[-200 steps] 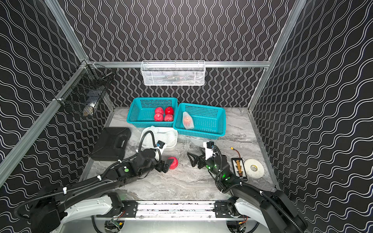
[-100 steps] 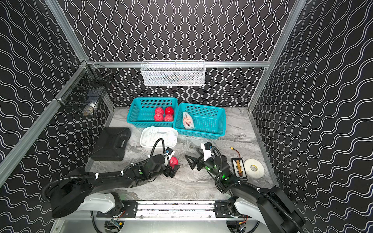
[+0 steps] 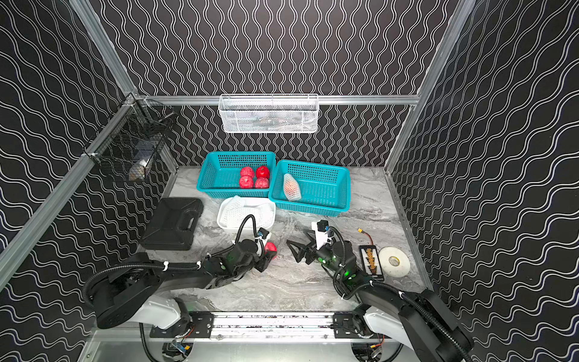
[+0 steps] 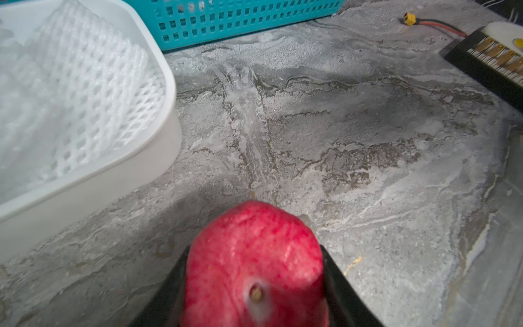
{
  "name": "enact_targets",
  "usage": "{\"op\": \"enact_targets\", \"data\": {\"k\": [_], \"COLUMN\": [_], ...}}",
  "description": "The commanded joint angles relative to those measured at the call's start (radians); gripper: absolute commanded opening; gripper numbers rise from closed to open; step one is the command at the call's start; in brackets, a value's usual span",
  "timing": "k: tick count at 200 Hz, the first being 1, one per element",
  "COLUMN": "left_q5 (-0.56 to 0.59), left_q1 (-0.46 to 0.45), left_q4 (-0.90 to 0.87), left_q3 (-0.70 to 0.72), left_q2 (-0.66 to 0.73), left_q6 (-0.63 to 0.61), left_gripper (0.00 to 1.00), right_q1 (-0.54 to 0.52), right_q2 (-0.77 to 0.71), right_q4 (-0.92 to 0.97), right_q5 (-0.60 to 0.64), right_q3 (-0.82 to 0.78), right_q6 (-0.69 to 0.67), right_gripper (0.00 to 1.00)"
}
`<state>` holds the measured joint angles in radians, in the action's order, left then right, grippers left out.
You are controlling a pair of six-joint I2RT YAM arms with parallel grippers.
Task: Remove foam nets from apples
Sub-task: Pick up the apple from the center of the board, then place the apple in the basket.
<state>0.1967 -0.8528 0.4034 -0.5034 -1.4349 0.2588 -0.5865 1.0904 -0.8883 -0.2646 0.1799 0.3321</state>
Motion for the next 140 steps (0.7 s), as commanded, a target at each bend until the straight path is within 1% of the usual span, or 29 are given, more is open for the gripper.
{"op": "enact_targets", "data": {"k": [1, 25, 38, 51, 61, 82, 101, 115, 127, 140], "left_q5": [-0.021, -0.060, -0.049, -0.043, -0.052, -0.093, -0.117, -0.103, -0.122, -0.114], "left_q1": [0.009, 0.048, 0.080, 0.133, 0.191, 0.330, 0.457, 0.516, 0.563, 0.598], "left_q4": [-0.011, -0.076, -0.147, -0.228, -0.283, -0.338, -0.358, -0.332, -0.333, -0.313], "left_q3": [-0.022, -0.066, -0.123, -0.204, -0.274, -0.411, -0.519, -0.578, -0.646, -0.707], "left_q2": [0.049, 0.124, 0.169, 0.193, 0.187, 0.110, -0.003, -0.087, -0.166, -0.244], "left_q6": [-0.040, -0.054, -0.058, -0.072, -0.081, -0.096, -0.065, -0.056, -0.049, -0.056], "left_gripper": [0.47, 0.46, 0.46, 0.45, 0.46, 0.44, 0.42, 0.43, 0.43, 0.43], "right_q1": [0.000, 0.000, 0.001, 0.001, -0.001, 0.000, 0.001, 0.000, 0.000, 0.001], "right_q2": [0.006, 0.005, 0.003, -0.002, -0.006, -0.007, -0.009, -0.015, -0.025, -0.036], "right_q4": [-0.024, -0.032, -0.036, -0.039, -0.035, -0.037, -0.046, -0.042, -0.035, -0.027], "right_q5": [0.016, 0.020, 0.026, 0.034, 0.042, 0.051, 0.045, 0.049, 0.057, 0.065], "right_q3": [0.007, 0.004, 0.002, -0.003, -0.004, -0.005, -0.007, -0.010, -0.011, -0.014], "right_q6": [0.010, 0.013, 0.013, 0.016, 0.018, 0.024, 0.028, 0.027, 0.023, 0.020], "right_gripper": [1.00, 1.00, 1.00, 1.00, 1.00, 1.00, 1.00, 1.00, 1.00, 1.00]}}
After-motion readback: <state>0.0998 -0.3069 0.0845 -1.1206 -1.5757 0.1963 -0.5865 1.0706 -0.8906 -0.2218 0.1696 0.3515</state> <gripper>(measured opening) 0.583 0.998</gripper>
